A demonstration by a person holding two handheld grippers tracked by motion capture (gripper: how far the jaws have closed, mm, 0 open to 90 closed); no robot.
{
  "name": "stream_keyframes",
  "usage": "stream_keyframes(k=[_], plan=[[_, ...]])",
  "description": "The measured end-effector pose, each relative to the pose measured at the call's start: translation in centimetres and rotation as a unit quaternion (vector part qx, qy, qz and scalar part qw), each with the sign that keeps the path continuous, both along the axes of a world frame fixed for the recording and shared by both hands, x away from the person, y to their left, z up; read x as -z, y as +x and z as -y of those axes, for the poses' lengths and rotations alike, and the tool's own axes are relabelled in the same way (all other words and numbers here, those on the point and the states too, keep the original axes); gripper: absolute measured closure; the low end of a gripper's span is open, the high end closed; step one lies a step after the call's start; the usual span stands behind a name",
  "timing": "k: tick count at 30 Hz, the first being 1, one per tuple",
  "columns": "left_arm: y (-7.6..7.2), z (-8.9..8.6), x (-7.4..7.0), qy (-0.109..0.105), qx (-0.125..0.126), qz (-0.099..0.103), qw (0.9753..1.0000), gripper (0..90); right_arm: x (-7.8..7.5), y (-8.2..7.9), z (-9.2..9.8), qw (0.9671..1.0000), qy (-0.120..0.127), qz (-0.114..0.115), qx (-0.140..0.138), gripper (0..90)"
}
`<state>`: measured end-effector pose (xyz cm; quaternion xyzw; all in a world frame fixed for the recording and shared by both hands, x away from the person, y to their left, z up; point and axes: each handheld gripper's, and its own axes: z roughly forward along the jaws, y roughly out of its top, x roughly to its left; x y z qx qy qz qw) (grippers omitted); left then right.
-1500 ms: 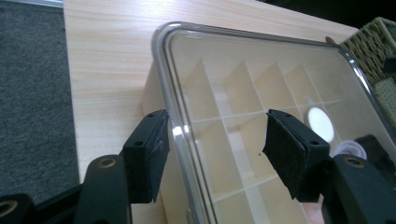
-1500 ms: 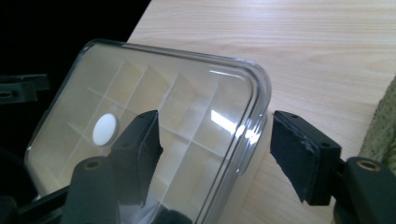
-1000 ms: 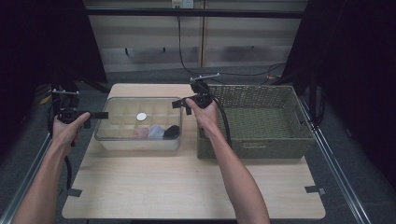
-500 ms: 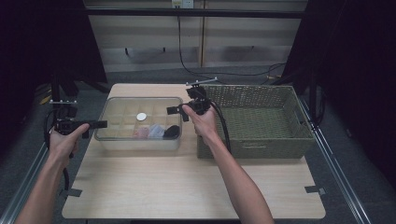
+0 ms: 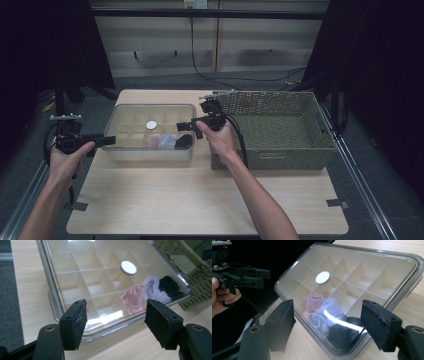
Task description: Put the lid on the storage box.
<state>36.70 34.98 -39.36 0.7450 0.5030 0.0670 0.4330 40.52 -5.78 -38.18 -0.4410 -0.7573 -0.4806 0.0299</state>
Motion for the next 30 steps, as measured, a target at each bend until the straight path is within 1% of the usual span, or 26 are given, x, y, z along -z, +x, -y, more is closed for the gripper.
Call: stream_keyframes(k=[2,3,4,6,7,9,10,12,16,18,19,20,21,23,25,27,30], plan=[[-0.4,0.2,-0.1,0.002,0.007,0.002,1.0000,33.8,-0.2,-0.5,0.1,1.0000,0.000,0.004,-0.002,27.1],[-0.7,0.3,-0.2,-0.001,0.008,0.004,1.0000,33.7,-0.3,-0.8,0.2,1.0000,0.001,0.006,-0.003,27.3],[-0.9,0.4,-0.2,0.003,0.014,0.007,0.9999,33.7,-0.4,-1.1,0.3,0.9999,0.002,0.009,-0.005,27.4],[-1.4,0.6,-0.4,0.004,0.018,0.011,0.9998,33.6,-0.6,-1.7,0.5,0.9999,0.007,0.014,-0.007,27.4],[-1.6,0.7,-0.4,0.001,0.017,0.012,0.9998,33.5,-0.6,-2.1,0.5,0.9998,0.004,0.015,-0.010,27.7],[-2.2,1.1,-0.5,0.009,0.021,0.016,0.9996,33.5,-0.7,-2.6,0.7,0.9997,0.006,0.019,-0.013,28.1],[-2.4,1.2,-0.5,0.013,0.028,0.018,0.9994,33.4,-0.6,-2.9,0.8,0.9997,0.006,0.021,-0.014,28.1],[-2.9,1.5,-0.5,0.013,0.038,0.020,0.9990,33.2,-0.5,-3.3,1.1,0.9996,0.009,0.022,-0.014,28.2],[-4.1,2.1,-0.4,0.011,0.049,0.026,0.9984,32.4,0.0,-4.2,1.7,0.9995,0.016,0.021,-0.016,28.5],[-4.6,2.3,-0.2,0.009,0.048,0.028,0.9984,32.5,0.1,-4.7,2.1,0.9994,0.018,0.024,-0.017,28.9],[-4.8,2.4,-0.2,0.014,0.051,0.028,0.9982,32.5,0.1,-5.0,2.3,0.9994,0.019,0.025,-0.015,28.9],[-5.0,2.5,-0.1,0.015,0.049,0.029,0.9982,32.4,0.1,-5.3,2.5,0.9993,0.022,0.026,-0.016,28.9],[-5.2,2.7,0.0,0.012,0.047,0.028,0.9984,32.4,0.1,-5.5,2.6,0.9993,0.021,0.028,-0.016,28.9],[-5.5,2.8,0.0,0.012,0.052,0.030,0.9981,32.4,0.0,-6.2,2.9,0.9991,0.023,0.032,-0.017,29.8],[-5.9,3.2,0.1,0.011,0.048,0.033,0.9983,32.4,0.0,-6.7,3.1,0.9989,0.025,0.036,-0.018,29.9],[-6.0,3.4,0.2,0.016,0.055,0.032,0.9979,32.4,0.0,-7.4,3.4,0.9987,0.026,0.040,-0.017,30.5],[-6.4,3.8,0.3,0.020,0.056,0.036,0.9976,32.3,0.0,-8.2,3.8,0.9985,0.028,0.043,-0.015,31.6]])
